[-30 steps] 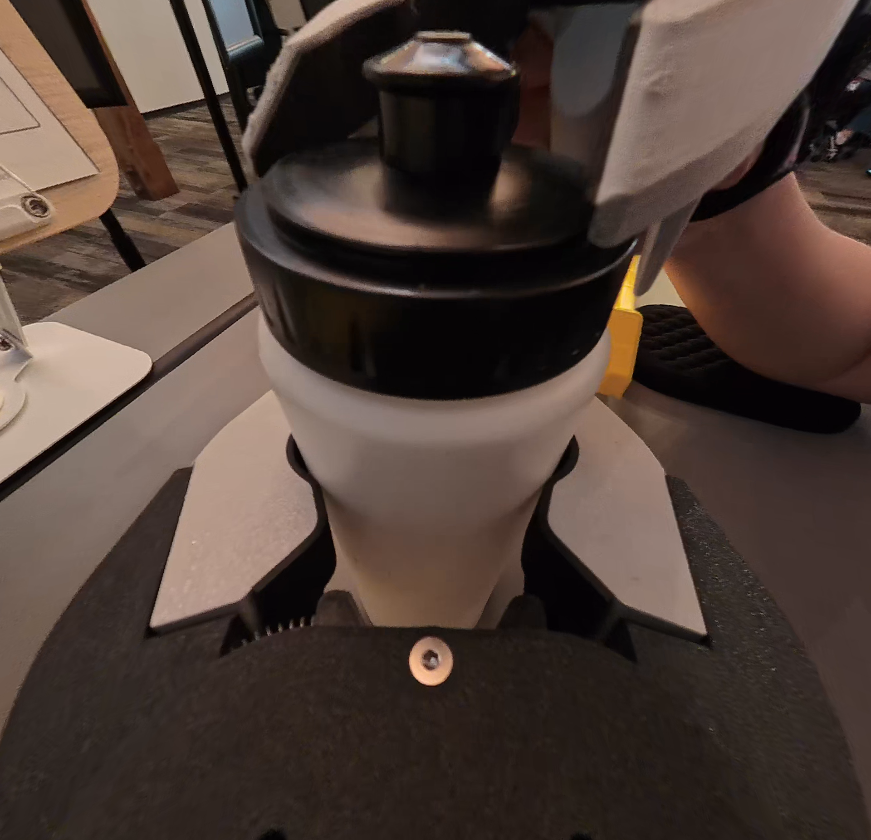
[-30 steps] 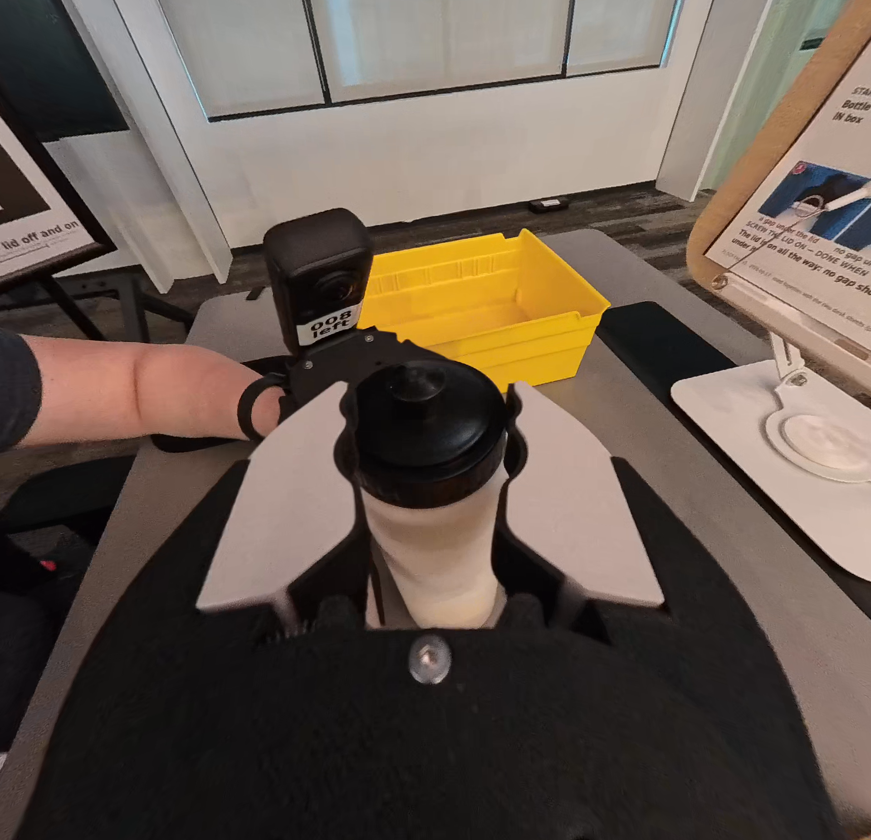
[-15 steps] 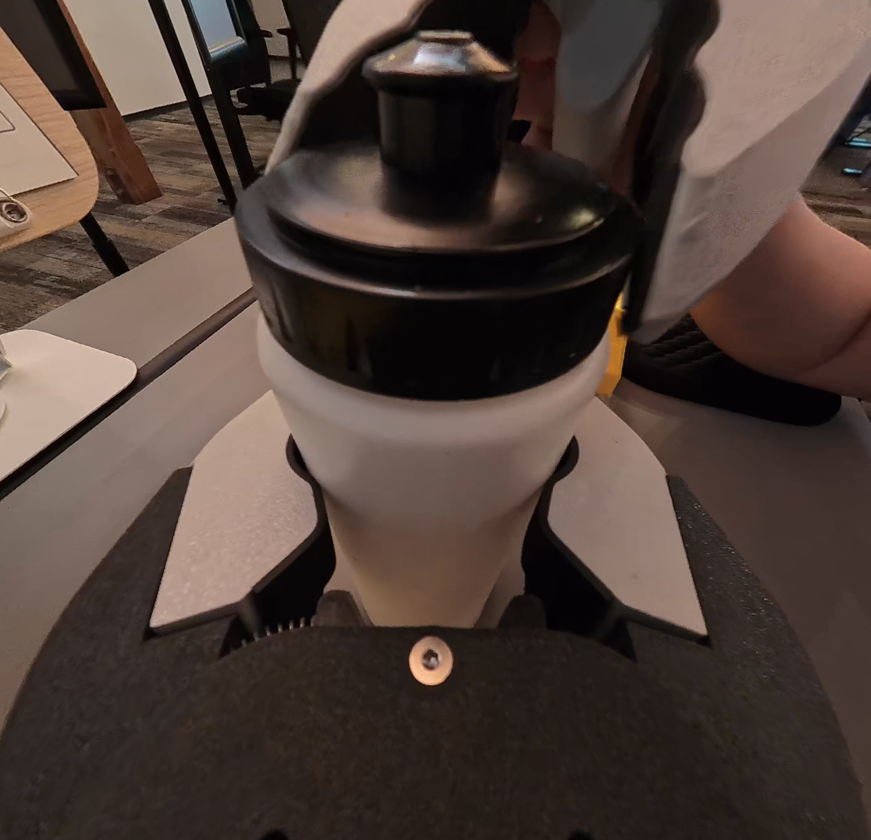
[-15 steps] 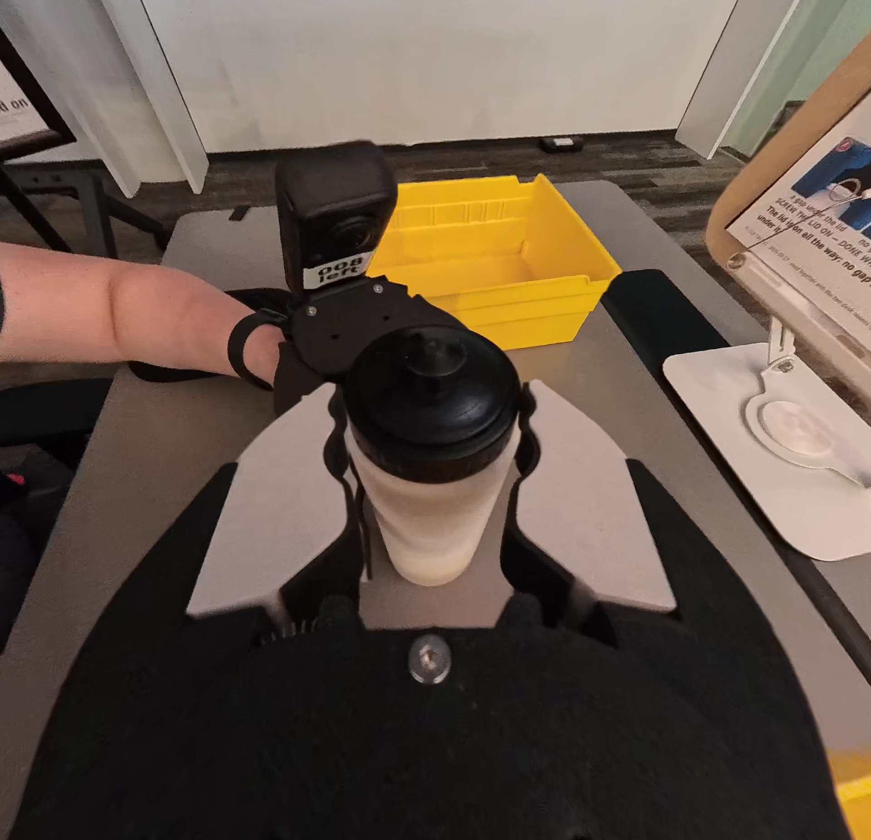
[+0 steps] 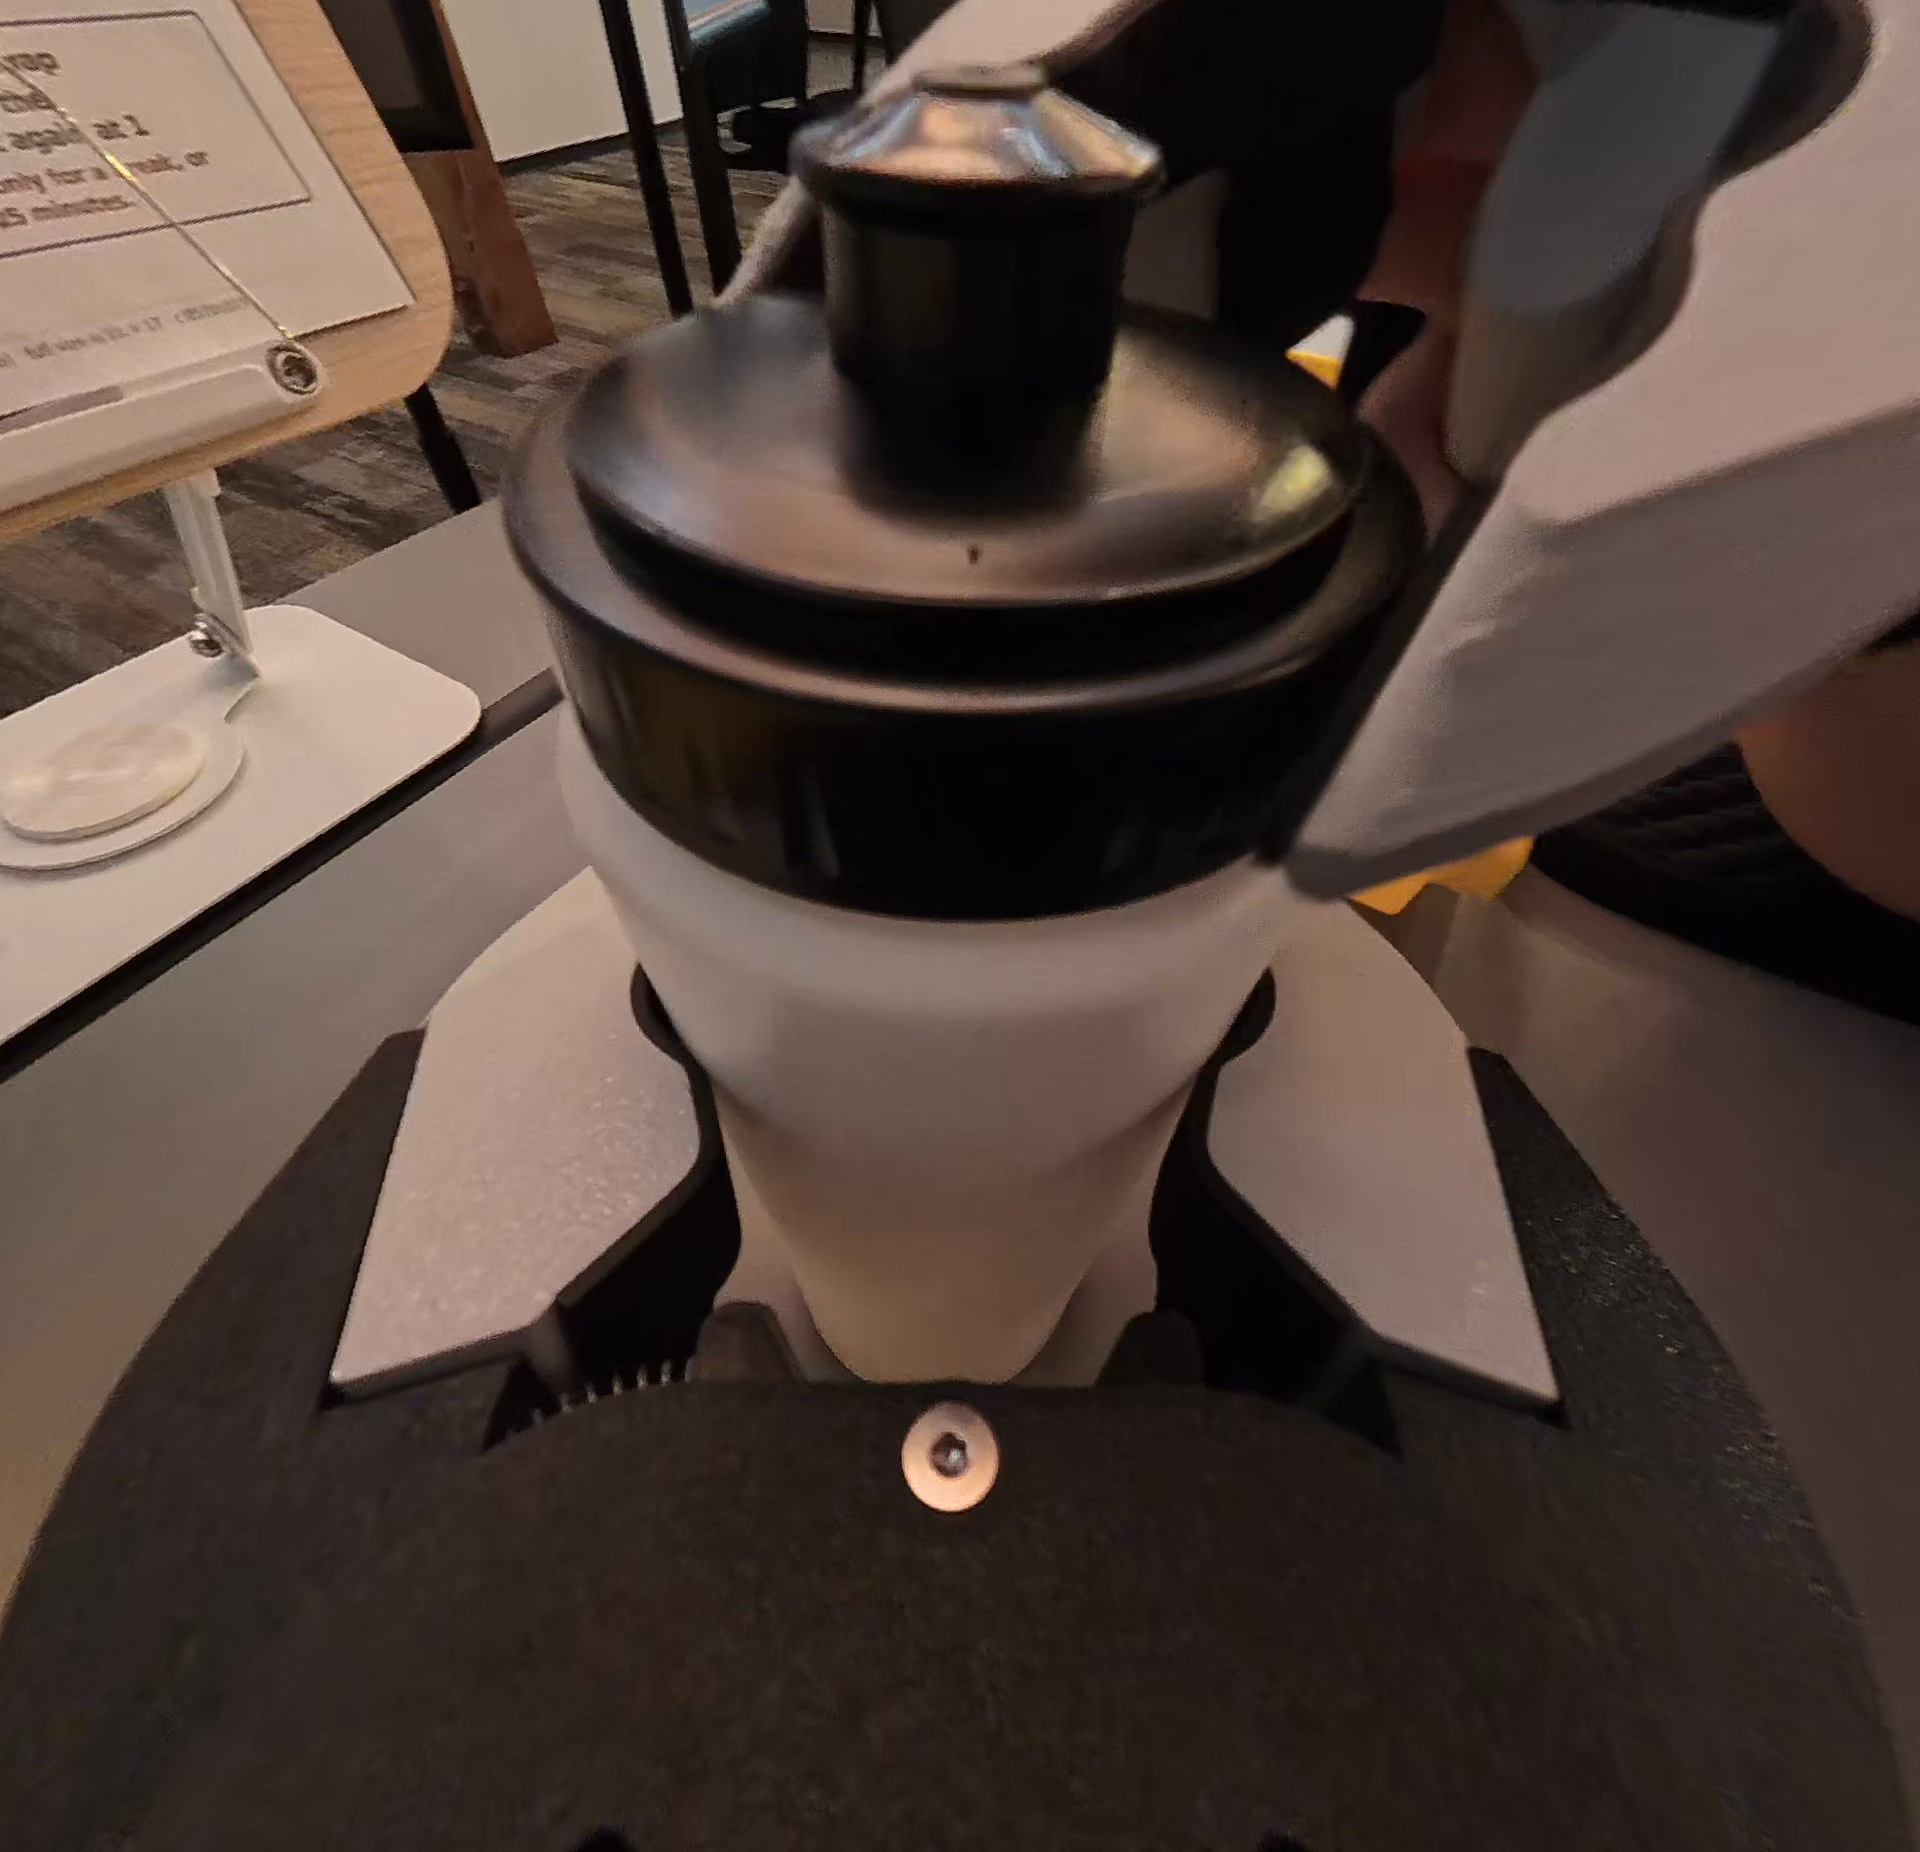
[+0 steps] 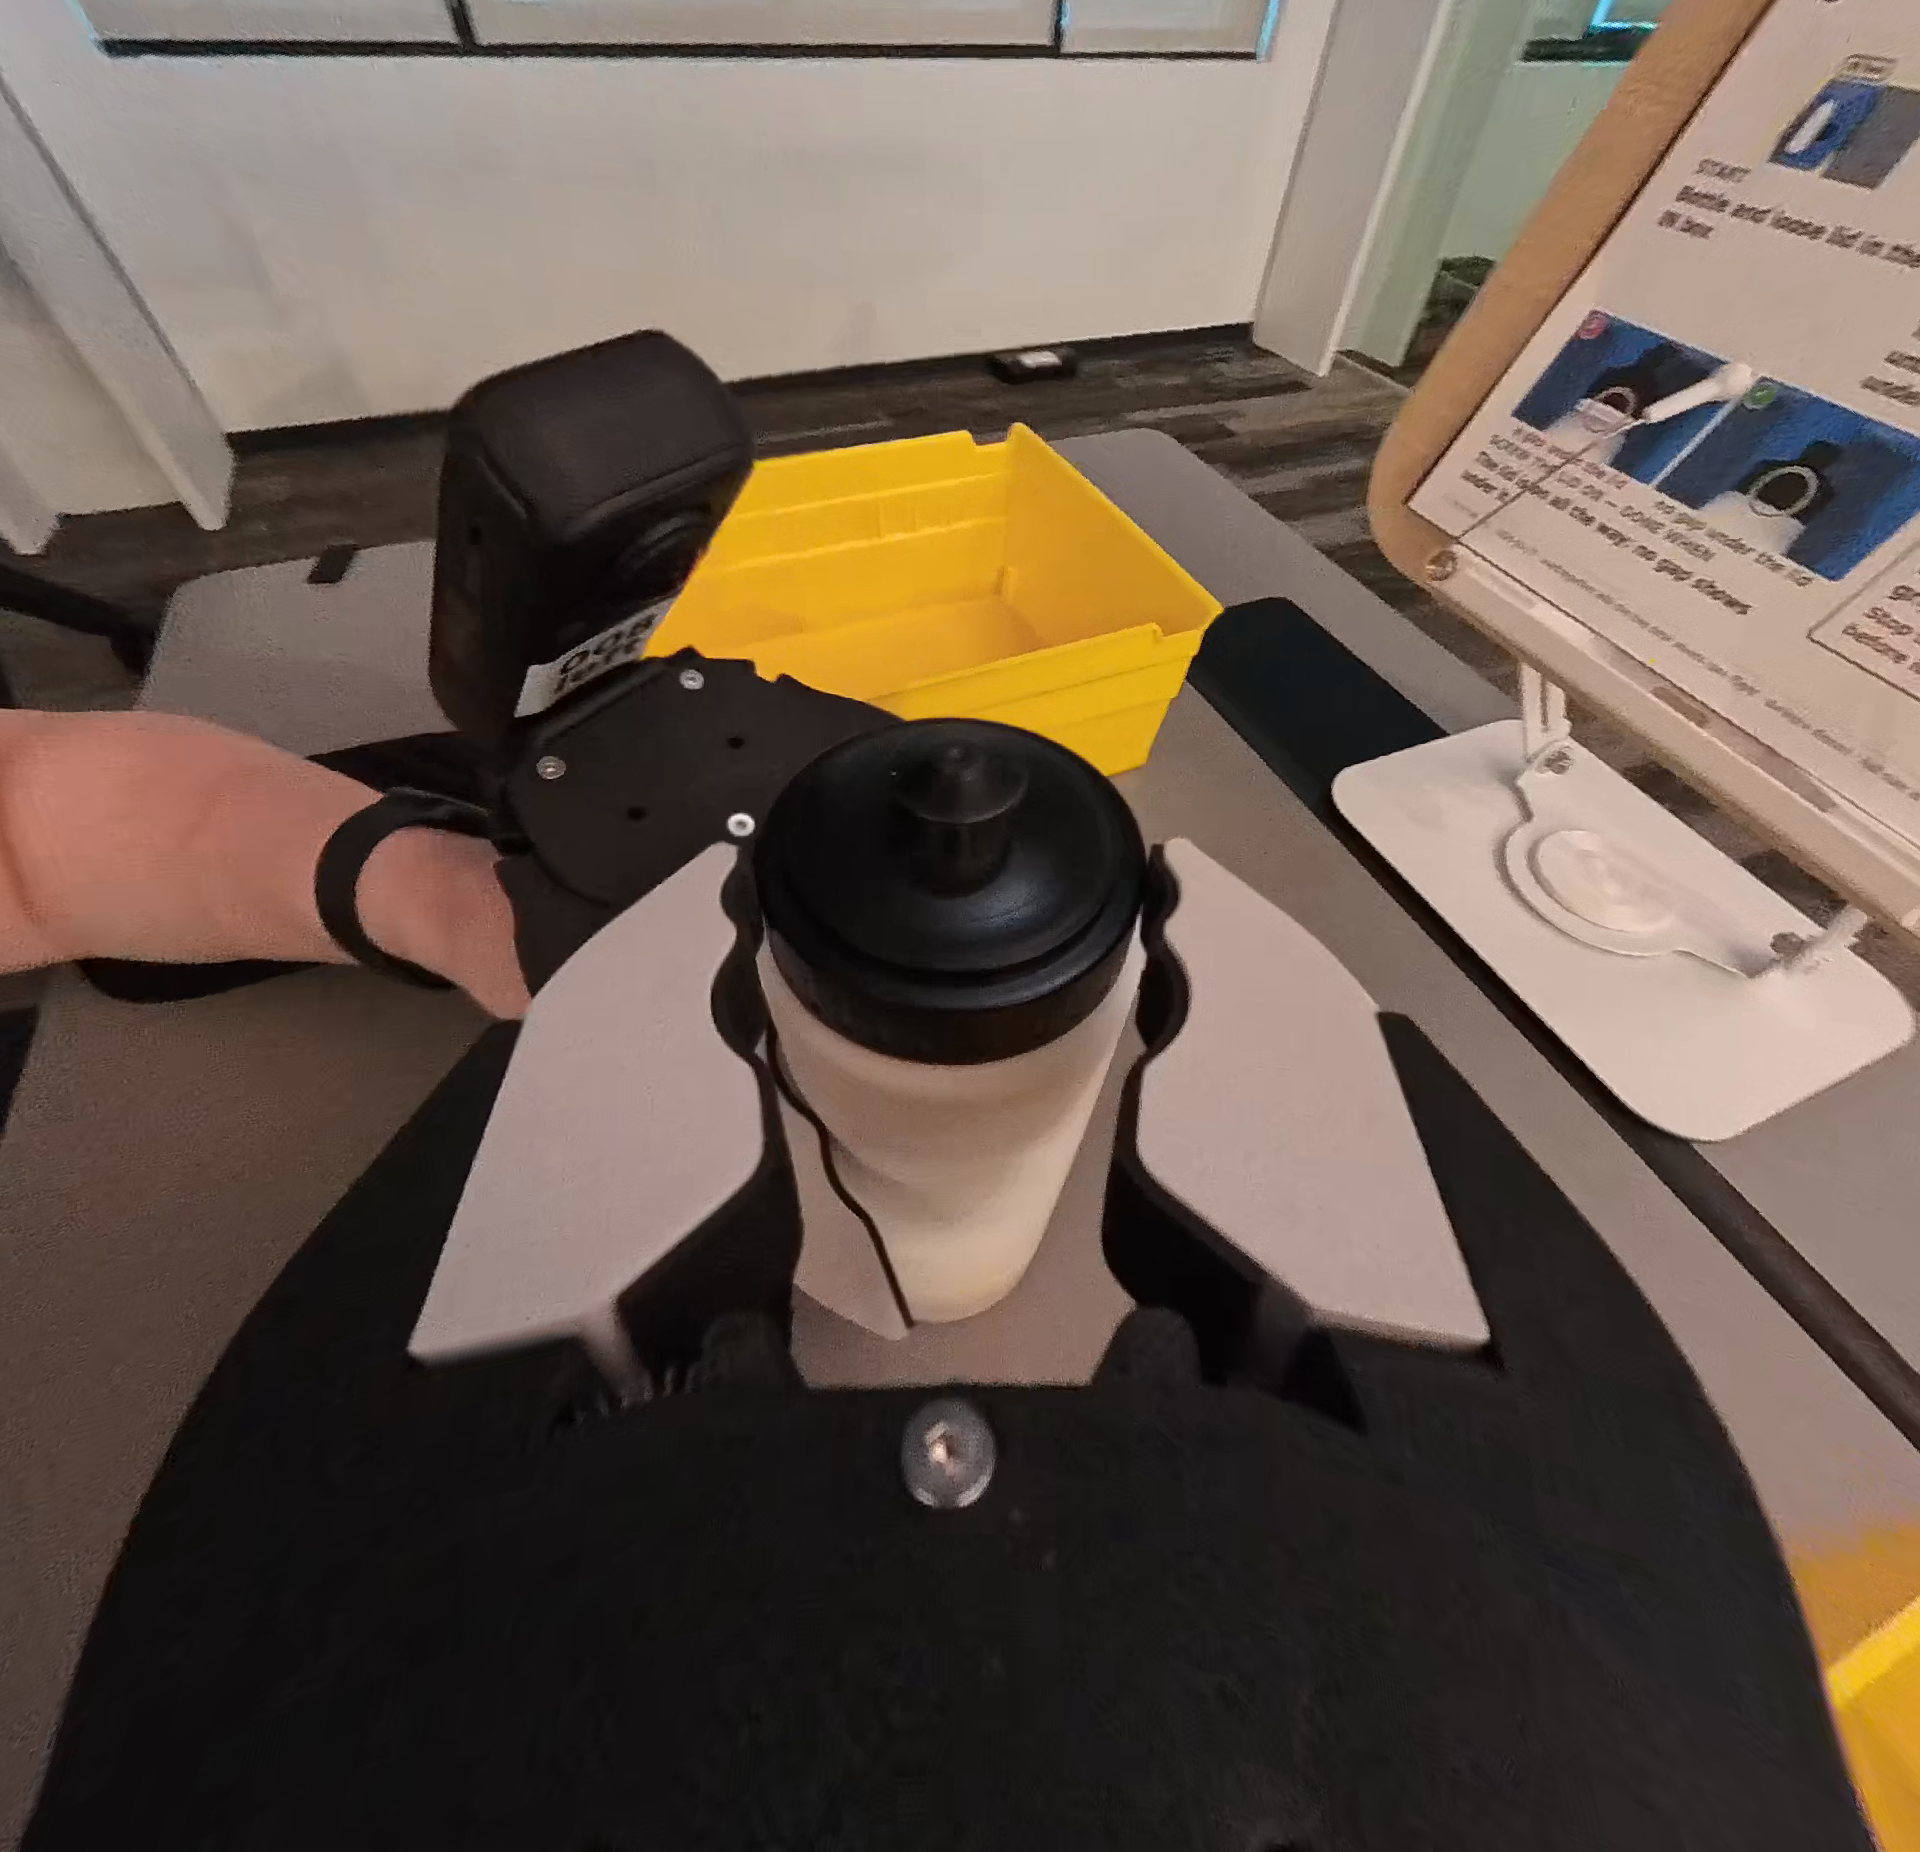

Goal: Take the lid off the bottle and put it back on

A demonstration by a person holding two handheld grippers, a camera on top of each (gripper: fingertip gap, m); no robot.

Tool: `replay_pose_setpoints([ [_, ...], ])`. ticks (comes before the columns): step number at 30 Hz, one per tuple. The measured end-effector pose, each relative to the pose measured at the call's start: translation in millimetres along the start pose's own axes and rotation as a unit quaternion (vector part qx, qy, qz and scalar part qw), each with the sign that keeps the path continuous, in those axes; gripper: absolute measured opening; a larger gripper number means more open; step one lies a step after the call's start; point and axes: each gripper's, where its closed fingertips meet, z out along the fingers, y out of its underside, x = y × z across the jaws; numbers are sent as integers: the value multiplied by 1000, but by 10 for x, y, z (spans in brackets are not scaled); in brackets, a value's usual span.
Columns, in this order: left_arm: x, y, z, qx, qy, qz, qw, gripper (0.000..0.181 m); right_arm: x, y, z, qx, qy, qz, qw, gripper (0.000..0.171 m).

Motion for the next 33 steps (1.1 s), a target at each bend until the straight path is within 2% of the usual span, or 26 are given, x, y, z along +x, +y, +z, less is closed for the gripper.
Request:
replay_pose_setpoints([
  [3,98,-7,14,4,26,8,1000,101,-61,-33,-49,25,-78,20,996,72],
  [6,174,-11,21,7,51,14,999,101,-106,-18,-62,19,-102,16,994,74],
  [11,226,-13,10,13,78,19,997,101,-135,30,-54,-4,-85,-29,996,76],
  [21,100,-9,-2,3,29,-15,999,100,-73,3,18,5,-23,10,1000,74],
  [25,107,-5,0,-13,36,-21,999,100,-46,8,1,-3,-22,17,1000,74],
  [28,240,-117,-62,-8,100,-82,992,100,-84,-100,-80,31,-72,71,994,77],
  [31,368,-183,-141,-20,176,-150,973,100,-46,-201,-159,62,-132,171,974,82],
  [33,447,-204,-181,-30,221,-186,957,100,-4,-207,-188,68,-144,198,967,81],
])
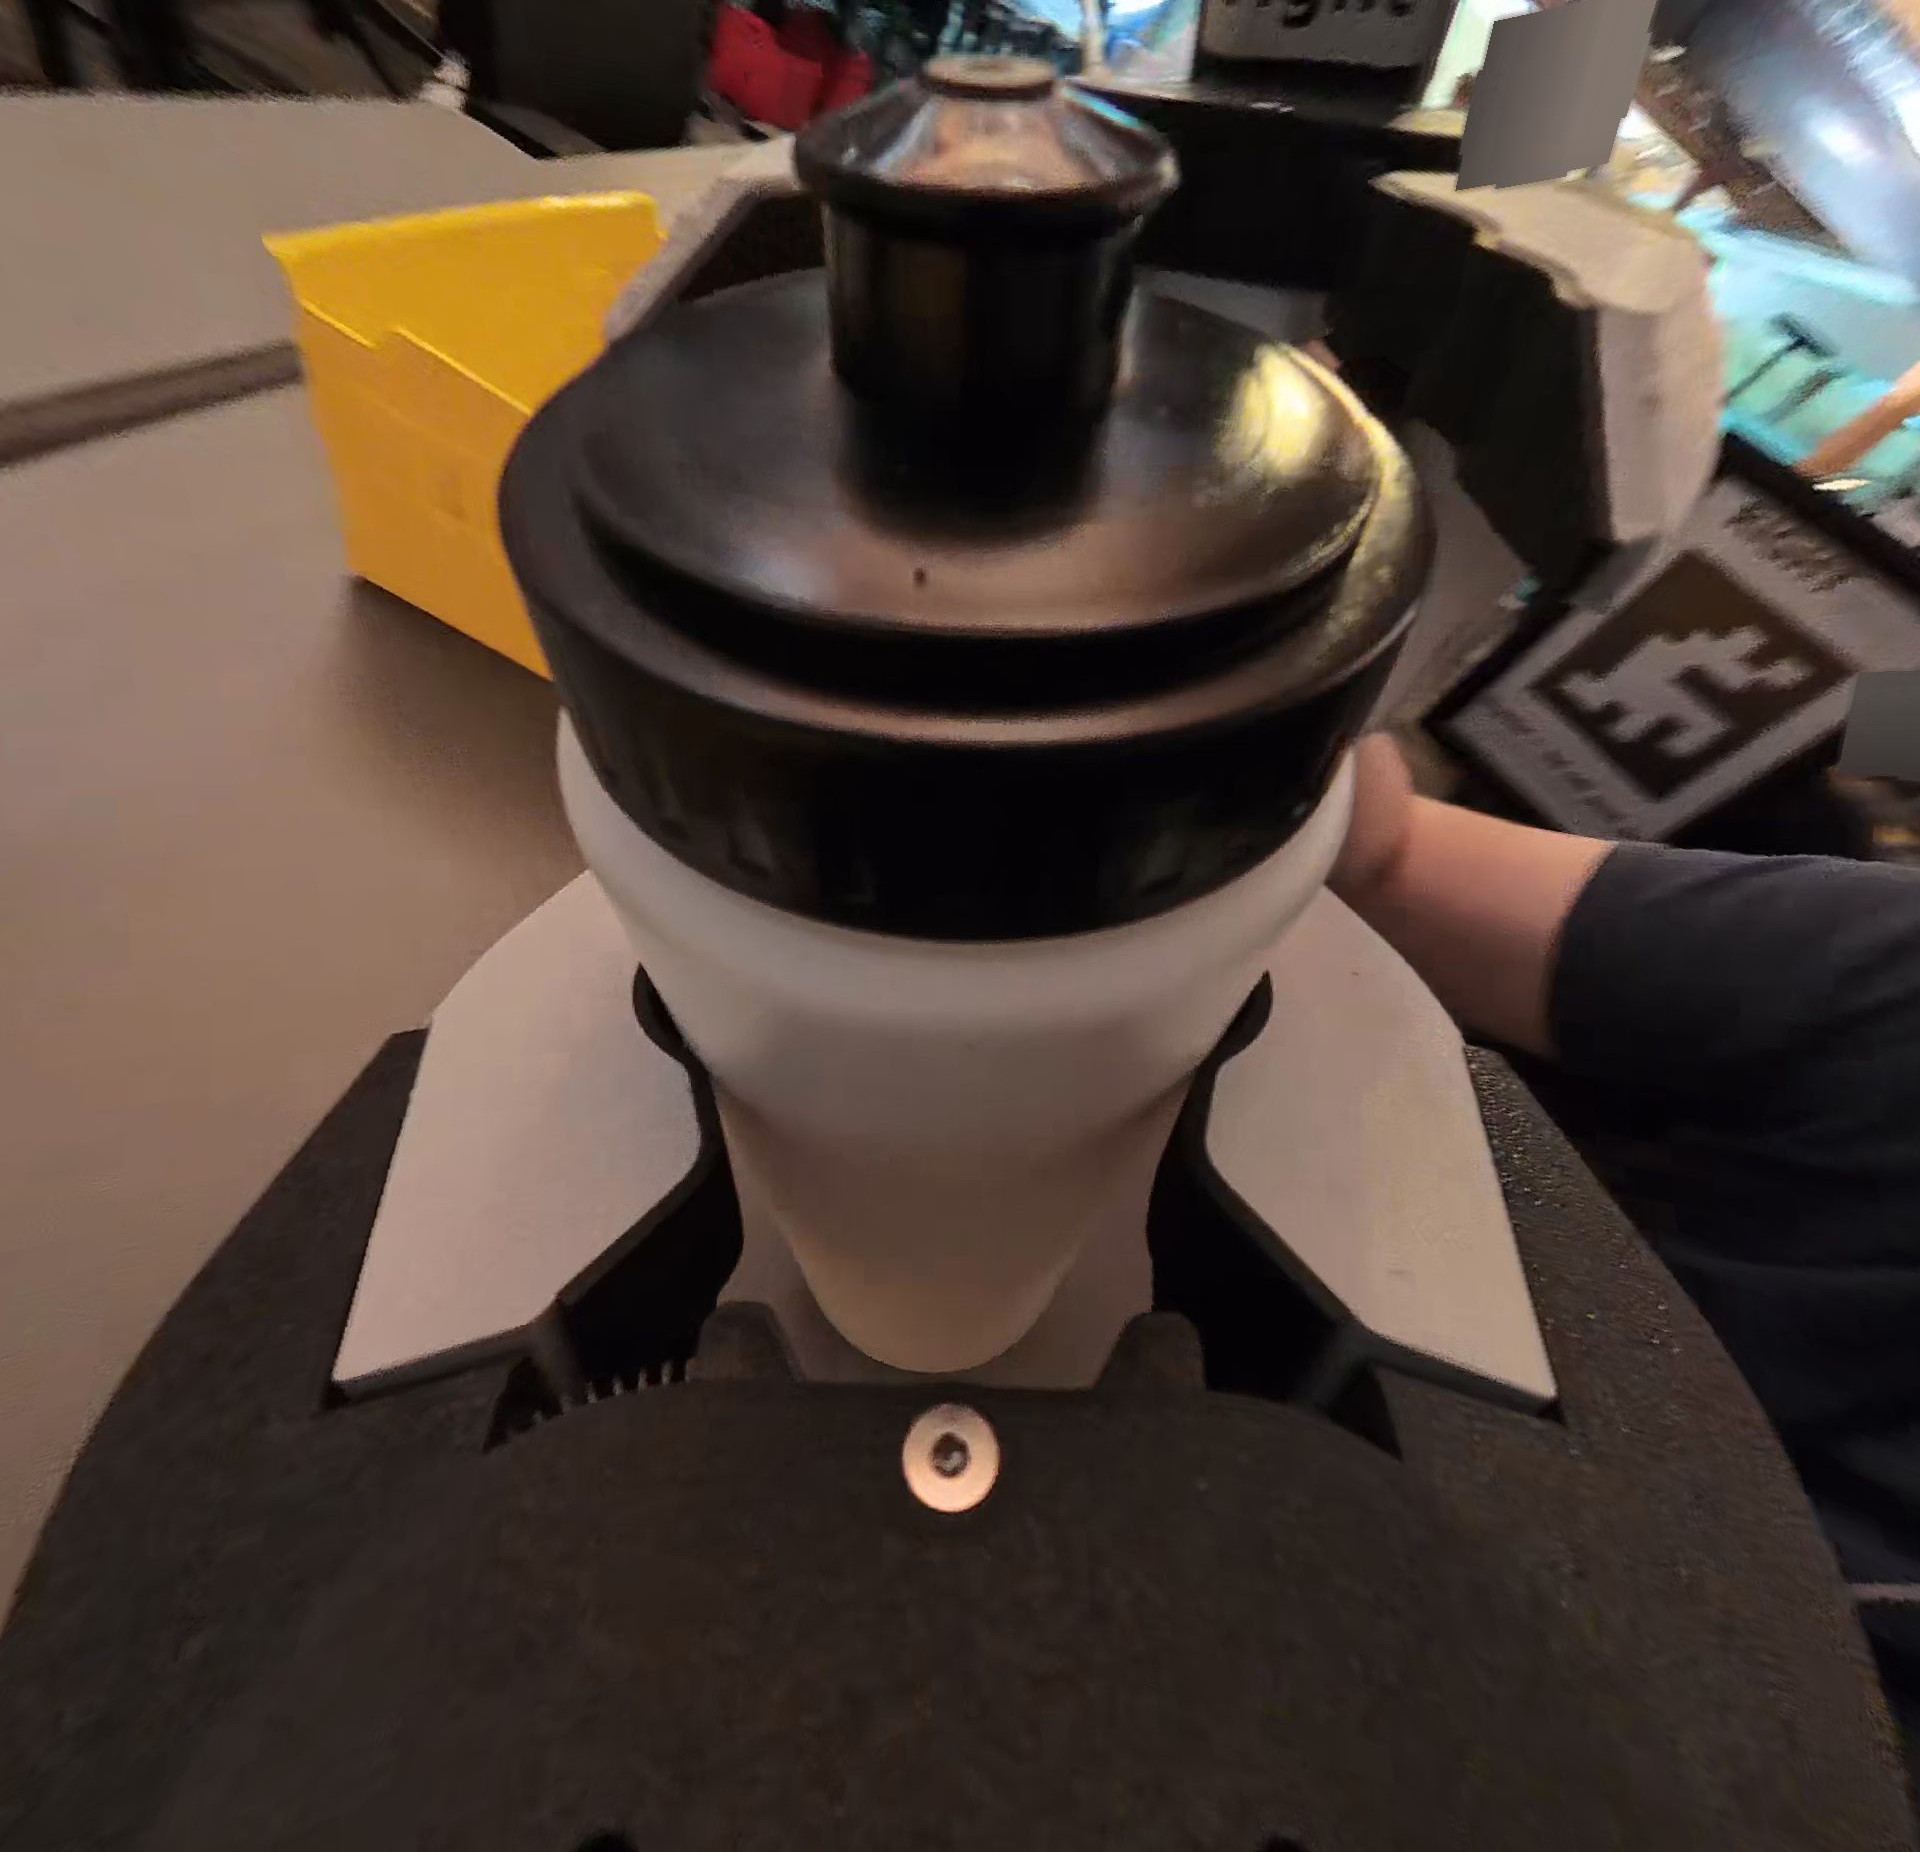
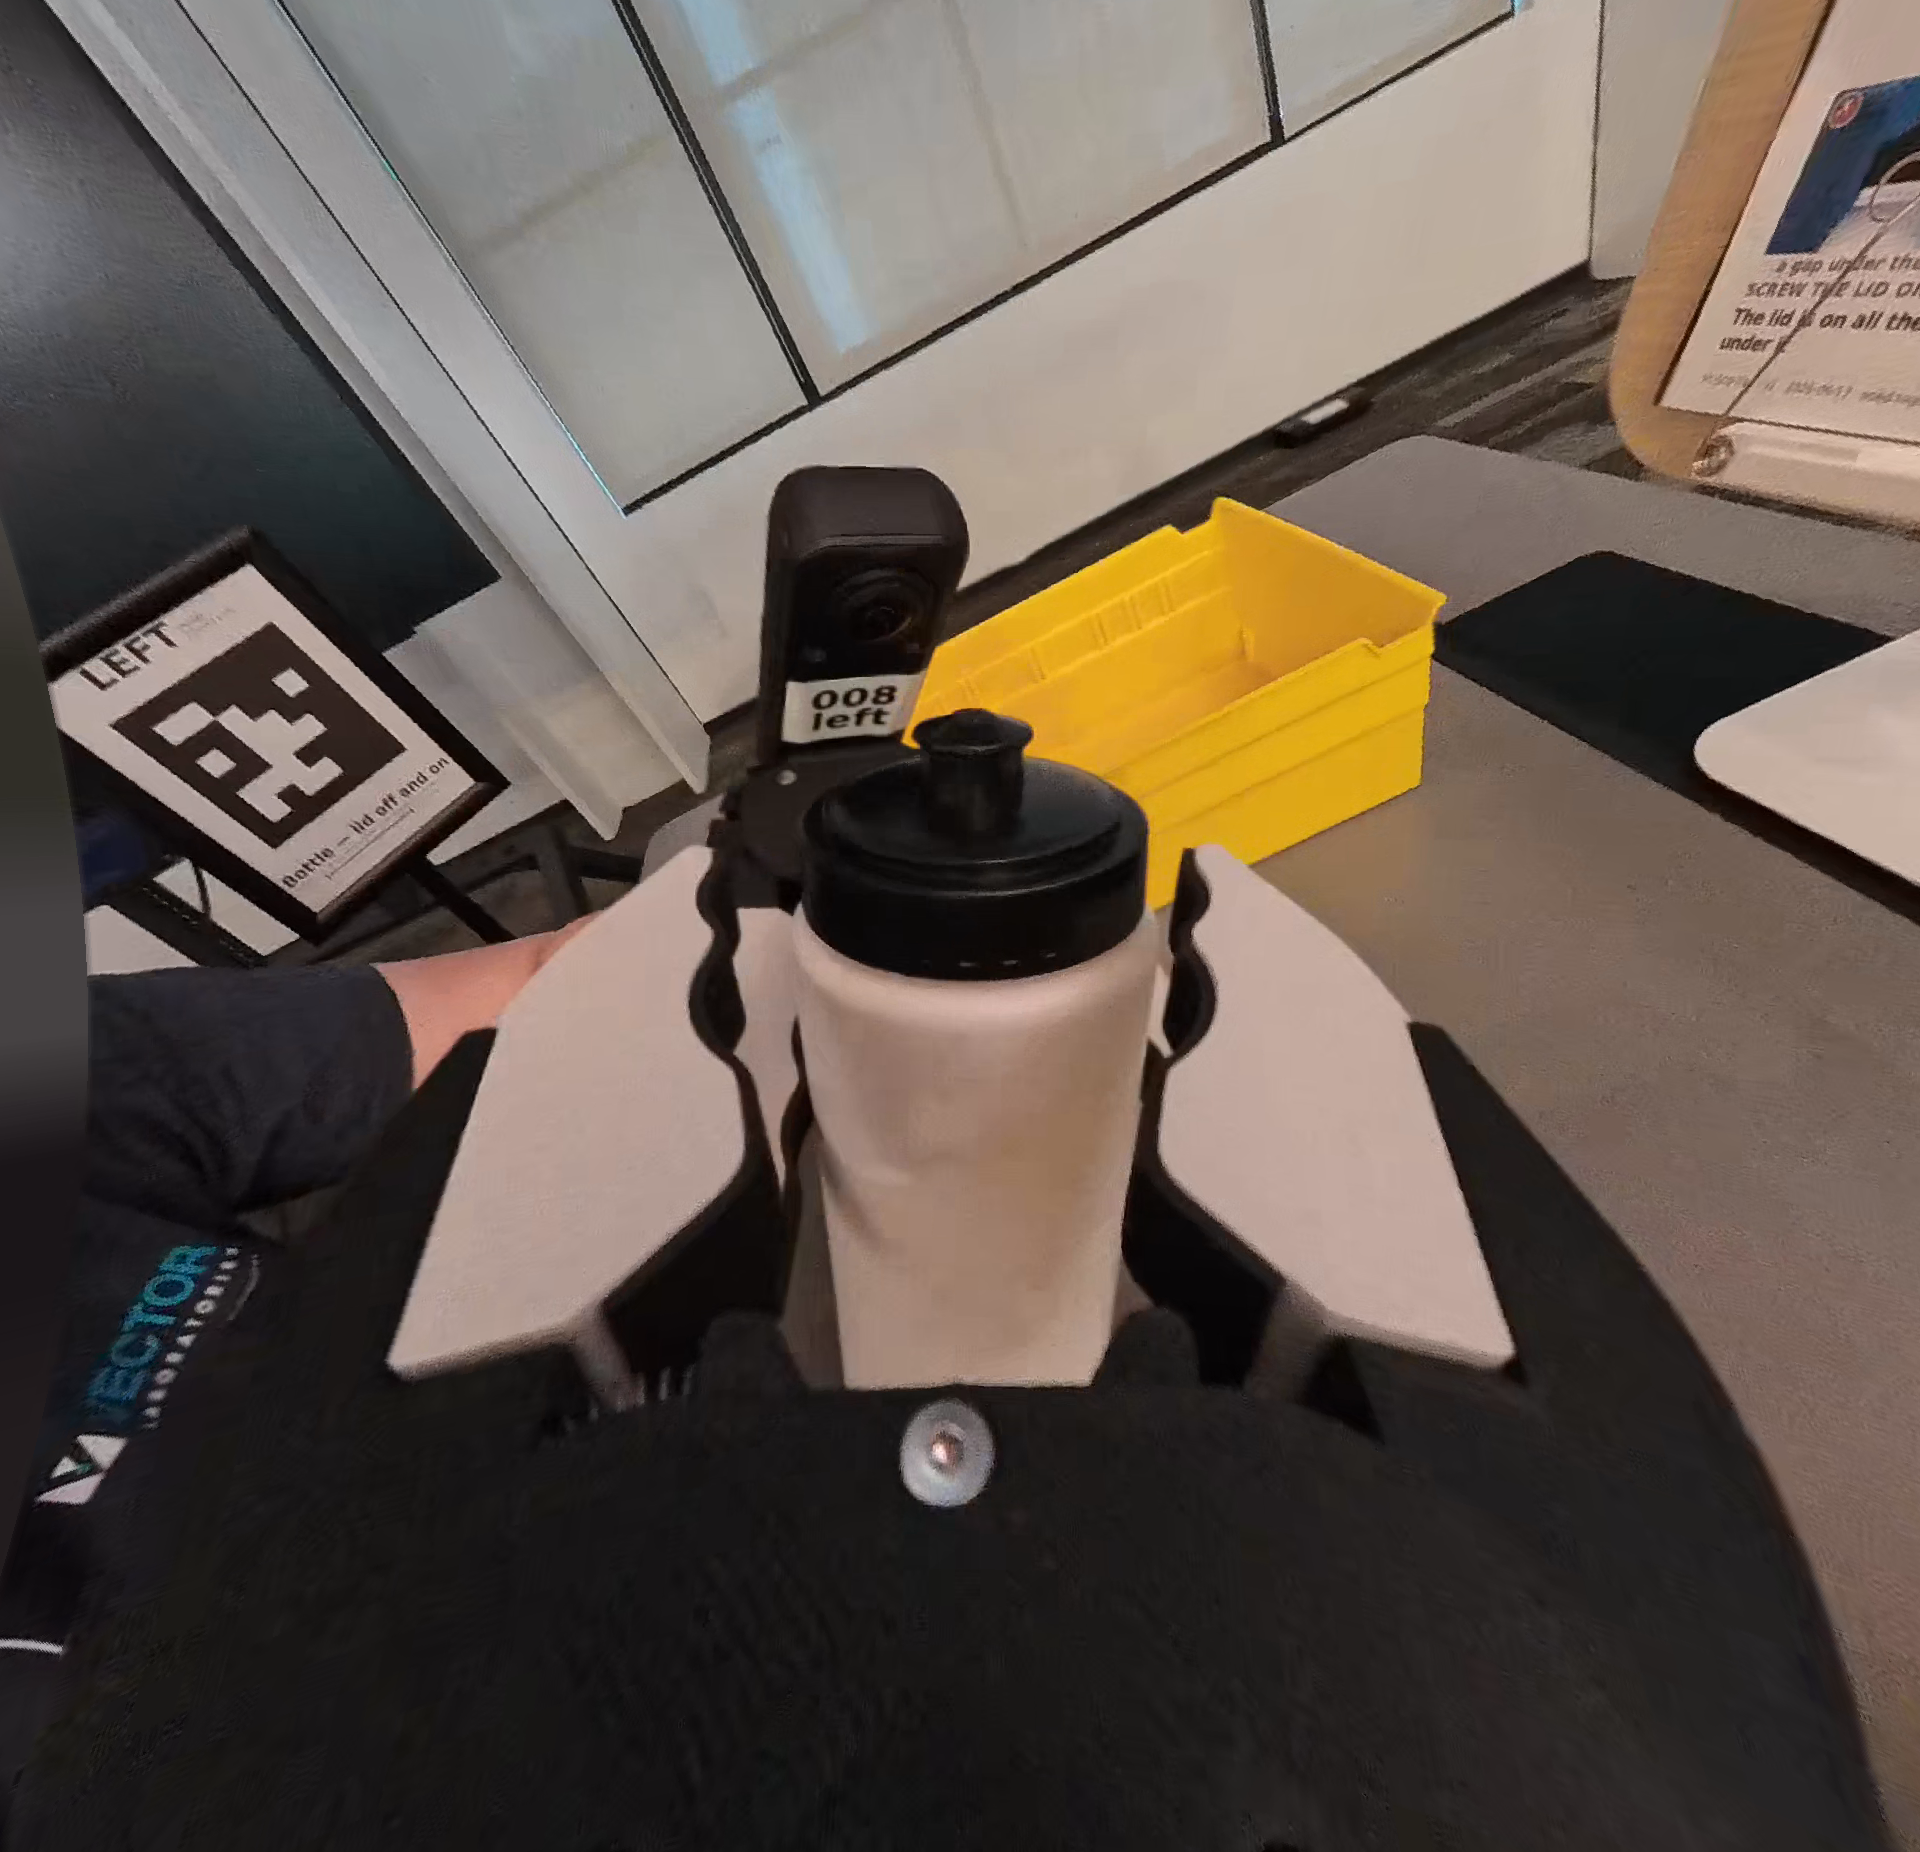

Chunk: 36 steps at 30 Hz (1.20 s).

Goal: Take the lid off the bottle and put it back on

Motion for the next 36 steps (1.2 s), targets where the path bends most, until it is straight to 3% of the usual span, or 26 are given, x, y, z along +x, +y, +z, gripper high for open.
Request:
replay_pose_setpoints([
  [4,115,5,3,-2,67,-56,996,100,-31,-27,-35,2,-25,31,999,81],
  [7,125,22,5,-8,75,-60,995,100,-14,-31,-54,-1,-28,39,999,82],
  [12,-1,71,28,-20,22,-3,1000,100,-7,-10,-38,-3,-27,29,999,81],
  [17,-243,136,58,-38,-93,132,986,100,-36,105,63,-34,7,-117,993,73],
  [20,-268,127,63,-26,-103,169,980,100,-28,145,61,-49,31,-184,981,66],
  [33,-275,88,120,59,-108,238,964,101,-10,227,68,-91,55,-217,970,80],
  [36,-331,130,169,58,-123,246,960,113,-46,240,91,-89,43,-224,969,75],
])
